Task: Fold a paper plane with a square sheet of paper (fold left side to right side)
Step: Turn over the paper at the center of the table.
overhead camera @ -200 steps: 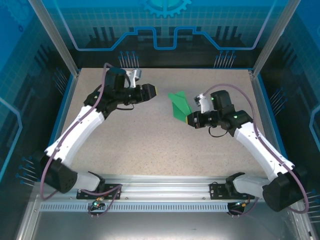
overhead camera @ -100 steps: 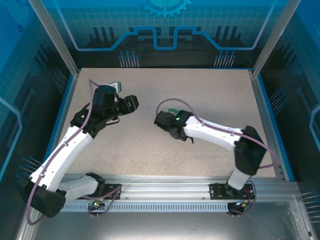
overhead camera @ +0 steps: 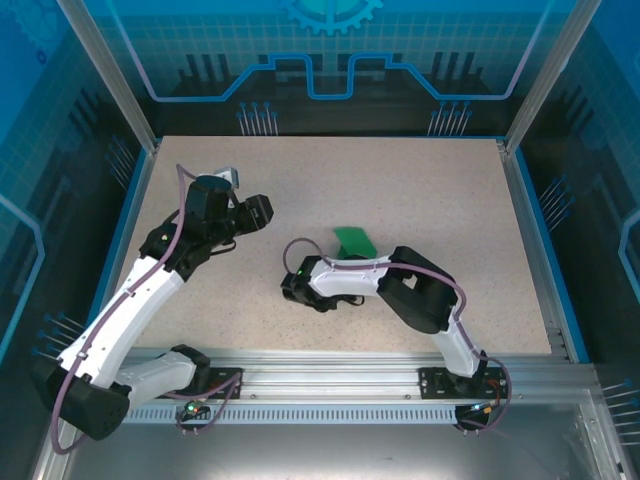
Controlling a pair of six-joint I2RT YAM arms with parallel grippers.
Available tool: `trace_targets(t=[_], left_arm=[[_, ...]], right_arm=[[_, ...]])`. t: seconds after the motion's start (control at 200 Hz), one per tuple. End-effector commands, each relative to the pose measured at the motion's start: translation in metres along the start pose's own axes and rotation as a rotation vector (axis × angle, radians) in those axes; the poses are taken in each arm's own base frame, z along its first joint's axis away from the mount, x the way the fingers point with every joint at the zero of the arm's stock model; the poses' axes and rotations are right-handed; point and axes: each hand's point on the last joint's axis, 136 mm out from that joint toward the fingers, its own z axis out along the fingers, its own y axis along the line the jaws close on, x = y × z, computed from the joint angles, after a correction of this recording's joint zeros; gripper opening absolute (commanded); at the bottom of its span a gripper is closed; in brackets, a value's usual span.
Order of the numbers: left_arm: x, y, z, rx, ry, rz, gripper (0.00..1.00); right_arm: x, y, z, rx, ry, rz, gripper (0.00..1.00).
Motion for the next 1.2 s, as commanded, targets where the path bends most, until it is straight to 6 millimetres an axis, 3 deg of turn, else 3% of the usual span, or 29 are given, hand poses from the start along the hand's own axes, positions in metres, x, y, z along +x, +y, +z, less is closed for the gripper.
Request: trace_targets(t=[0.0,0.12,0.245,0.37,0.58,0.83,1.02,1.07,1.09,1.191], left_arm=[[0.006,0.008,0.000,-0.025,0.012,0.000,0.65],[0.012,0.007,0.005,-0.013,0.036,-0.014,0.65],[0.021,0.005,0.009,0.005,0.077,-0.025,0.66],[0.036,0.000,0.018,0.048,0.137,-0.057,0.67],[0.075,-0.017,0.051,0.191,0.278,-0.186,0.67],[0.126,-0.060,0.094,0.280,0.458,-0.160,0.67],[0.166,-0.086,0.124,0.272,0.561,-0.112,0.65],[0.177,-0.089,0.131,0.257,0.587,-0.096,0.65],[0.182,-0.090,0.134,0.249,0.599,-0.092,0.65],[0.200,-0.093,0.144,0.228,0.644,-0.075,0.64]], right_arm=[[-0.002,0.017,-0.022,-0.084,-0.059,0.020,0.47],[0.001,0.032,-0.037,-0.210,-0.105,0.058,0.64],[0.005,0.033,-0.059,-0.366,-0.189,0.138,0.80],[0.012,0.017,-0.080,-0.527,-0.297,0.273,0.90],[0.018,-0.017,-0.089,-0.880,-0.486,0.585,0.98],[0.044,-0.064,-0.038,-1.123,-0.534,1.093,0.99],[0.059,-0.056,-0.012,-1.204,-0.486,1.227,1.00],[0.061,-0.058,-0.009,-1.201,-0.485,1.246,0.99],[0.063,-0.048,-0.005,-1.208,-0.460,1.243,1.00],[0.069,-0.041,0.000,-1.217,-0.443,1.261,0.99]])
